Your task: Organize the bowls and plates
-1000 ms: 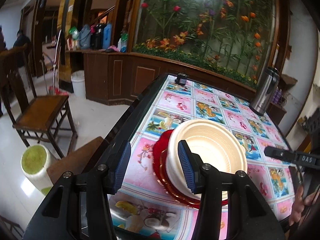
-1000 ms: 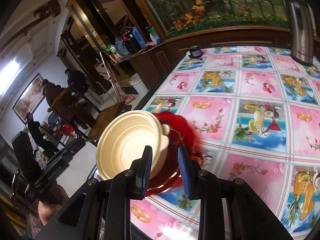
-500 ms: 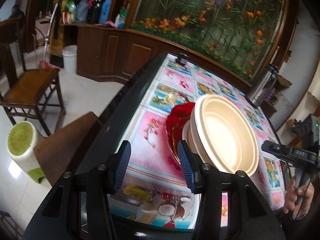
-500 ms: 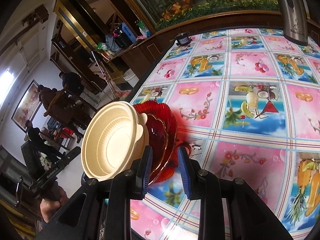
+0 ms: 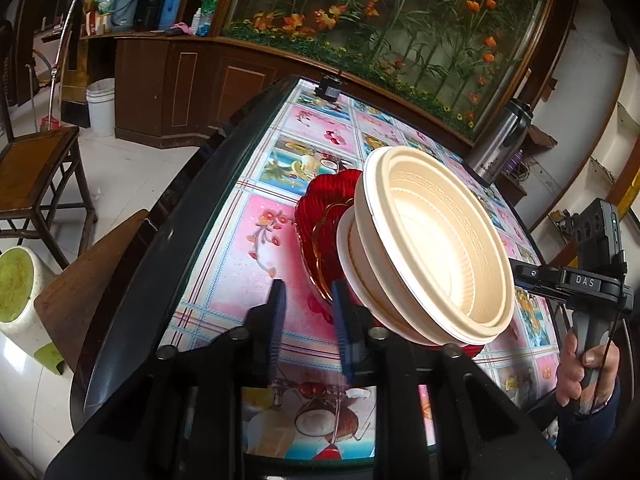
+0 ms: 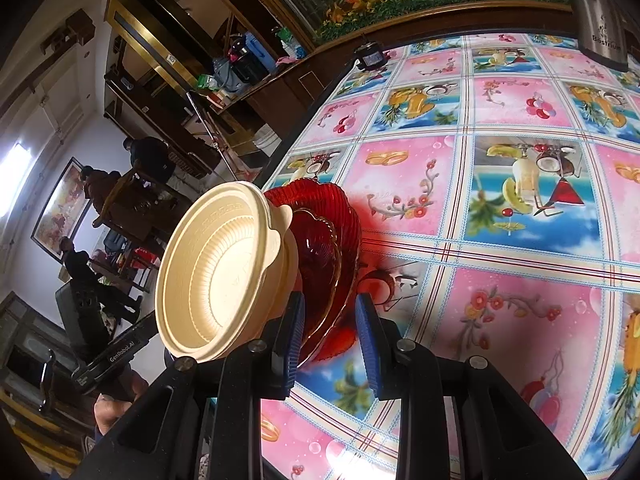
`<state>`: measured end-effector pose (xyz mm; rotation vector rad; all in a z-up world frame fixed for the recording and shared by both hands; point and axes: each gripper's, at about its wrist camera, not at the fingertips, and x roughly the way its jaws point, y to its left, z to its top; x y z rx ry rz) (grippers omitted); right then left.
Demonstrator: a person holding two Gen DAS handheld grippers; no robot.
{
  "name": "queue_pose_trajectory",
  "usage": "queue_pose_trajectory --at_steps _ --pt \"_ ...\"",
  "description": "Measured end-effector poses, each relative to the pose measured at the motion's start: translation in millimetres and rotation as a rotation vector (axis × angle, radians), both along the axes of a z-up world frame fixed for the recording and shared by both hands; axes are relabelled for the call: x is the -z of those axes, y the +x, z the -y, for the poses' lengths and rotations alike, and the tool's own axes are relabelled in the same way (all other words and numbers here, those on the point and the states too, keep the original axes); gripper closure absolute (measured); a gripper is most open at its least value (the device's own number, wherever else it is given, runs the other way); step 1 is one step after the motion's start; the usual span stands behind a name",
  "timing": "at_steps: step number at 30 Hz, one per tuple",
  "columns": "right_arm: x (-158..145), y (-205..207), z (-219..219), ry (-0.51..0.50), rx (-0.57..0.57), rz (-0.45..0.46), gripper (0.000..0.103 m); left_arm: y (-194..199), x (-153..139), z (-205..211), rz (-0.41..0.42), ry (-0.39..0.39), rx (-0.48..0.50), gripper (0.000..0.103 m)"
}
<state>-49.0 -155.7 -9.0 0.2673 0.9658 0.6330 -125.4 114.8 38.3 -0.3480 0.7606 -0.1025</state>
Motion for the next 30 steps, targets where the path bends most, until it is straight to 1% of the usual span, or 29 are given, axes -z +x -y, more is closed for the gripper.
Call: queue_pose_trajectory --at_steps 6,8,10,13,15,19,21,23,26,30 --pt "7.9 7.4 -5.3 -0.009 0.003 -0.02 0.075 7.4 2.7 3.2 -0.007 0.013 0.023 0.088" --pt "9.1 9.2 -7.4 -0.011 0.001 -0.021 0.078 10.8 3.9 5.4 -0.013 0.02 0.03 0.088" --pt "10.6 10.4 -11.5 -0.021 -0.003 -0.021 0.079 13.6 5.6 6.9 -0.019 0.026 0.036 0.088" --pt "11.9 12.0 -16.2 -0.061 0.008 -0.003 0.086 18.3 8.1 7.3 -0.026 0.027 0.034 0.088" --pt "13.1 14.5 -16.1 -0.066 0.015 -0.004 0.094 20.6 8.3 6.0 -0.025 0.023 0.03 0.088" --pt "14.3 18.6 -17.5 -0.07 0.016 -0.006 0.094 23.3 9.2 4.7 -0.027 0.021 0.027 0.088" --pt "13.4 17.2 -18.9 -0.08 0.015 -0.002 0.089 23.4 9.5 4.7 -0.028 0.021 0.024 0.088" --pt "14.4 18.4 -20.2 -0.086 0.015 -0.001 0.089 23.8 9.4 5.4 -0.028 0.024 0.021 0.088" --pt "17.0 19.2 -21.9 -0.09 0.014 0.0 0.091 25.0 9.3 7.8 -0.028 0.034 0.014 0.088" --pt "15.1 13.7 -16.7 -0.101 0.023 0.013 0.091 28.5 7.8 15.4 -0.034 0.04 0.022 0.088"
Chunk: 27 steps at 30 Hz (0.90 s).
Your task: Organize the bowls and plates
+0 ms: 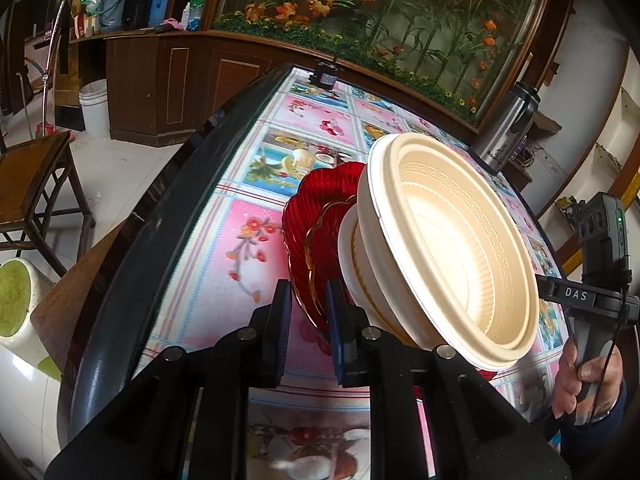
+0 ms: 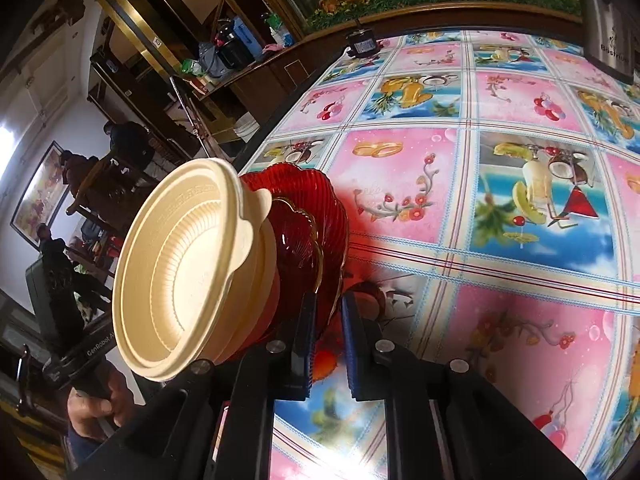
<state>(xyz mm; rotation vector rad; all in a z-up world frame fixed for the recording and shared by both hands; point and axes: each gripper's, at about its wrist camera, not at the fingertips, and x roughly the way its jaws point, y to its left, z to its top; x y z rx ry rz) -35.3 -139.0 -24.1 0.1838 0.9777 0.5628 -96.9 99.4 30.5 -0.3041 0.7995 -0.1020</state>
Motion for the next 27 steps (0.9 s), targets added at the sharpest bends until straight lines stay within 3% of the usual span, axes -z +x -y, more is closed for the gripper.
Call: queue_pose_trajectory --at_steps 9,18,27 --pt "-7.2 -4.7 52.4 0.017 0.094 0.017 0.091 25.7 -1.9 49.5 -0.026 0.03 0.053 0.088" --pt "-13.8 -4.4 140.6 0.056 0.275 0.043 0.091 67.6 -3.5 134.4 -0.046 0.048 0.141 0.088" --pt "-14.1 10.7 199.8 0.034 0.433 0.081 0.09 102.1 -6.0 207.2 -0.038 0.101 0.172 0.088"
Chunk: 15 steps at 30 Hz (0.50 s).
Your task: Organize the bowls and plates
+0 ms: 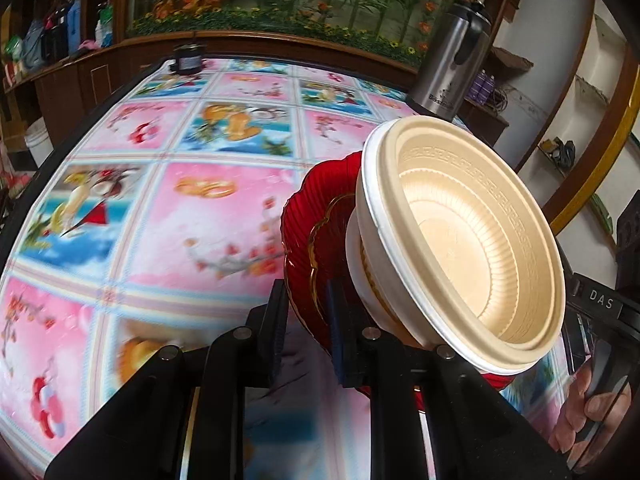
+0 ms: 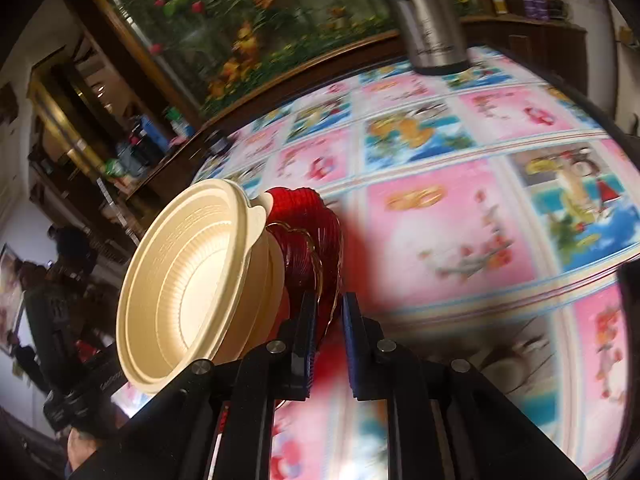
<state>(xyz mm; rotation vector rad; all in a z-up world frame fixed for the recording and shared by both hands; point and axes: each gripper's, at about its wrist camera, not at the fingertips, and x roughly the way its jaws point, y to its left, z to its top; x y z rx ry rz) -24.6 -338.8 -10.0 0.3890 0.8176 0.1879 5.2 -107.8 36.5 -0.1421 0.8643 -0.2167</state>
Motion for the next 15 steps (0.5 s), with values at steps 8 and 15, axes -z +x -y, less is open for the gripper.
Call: queue_pose_trajectory --at_steps 8,15 --pt "8.7 13.8 13.2 -0.009 0.036 0.014 0.09 21.1 -0.2 8.9 0.025 -0.017 -0.035 0.088" --pt "9.0 13.6 12.5 -0.006 0.031 0.018 0.087 21.2 1.4 3.4 0.02 -0.035 -0.044 0.085"
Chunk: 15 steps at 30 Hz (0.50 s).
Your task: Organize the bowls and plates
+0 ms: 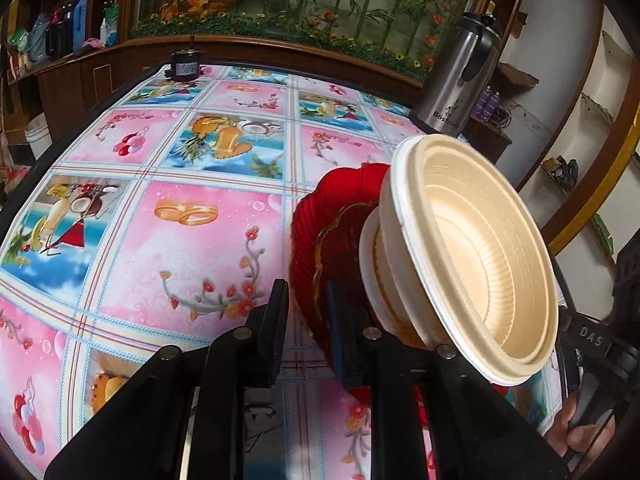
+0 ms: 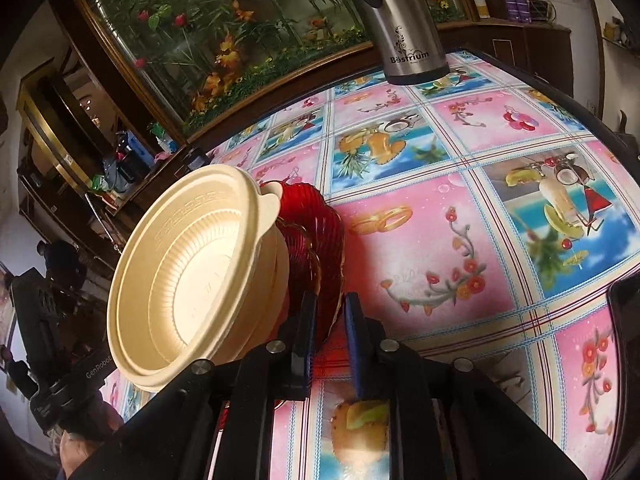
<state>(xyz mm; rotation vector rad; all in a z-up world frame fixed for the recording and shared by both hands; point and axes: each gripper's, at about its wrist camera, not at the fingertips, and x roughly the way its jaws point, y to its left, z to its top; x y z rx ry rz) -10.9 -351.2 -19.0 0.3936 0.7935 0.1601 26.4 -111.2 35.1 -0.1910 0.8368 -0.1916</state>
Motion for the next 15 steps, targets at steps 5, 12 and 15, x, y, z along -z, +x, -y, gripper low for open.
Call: queue_pose_trajectory --at_steps 5,12,15 --pt "-5.5 -7.9 1.7 0.0 0.002 0.01 0.086 -6.9 1.0 -7.4 -0.001 -0.013 -0.012 0.075" --pt "-7.1 -27.2 3.7 0.01 -0.005 0.011 0.086 -22.0 -1.5 -13.4 0.017 -0.012 -0.006 0.062" --pt "-5.6 -35.8 2.9 0.017 -0.012 0.007 0.086 -31.4 -3.3 -11.9 0.026 -0.007 0.003 0.062"
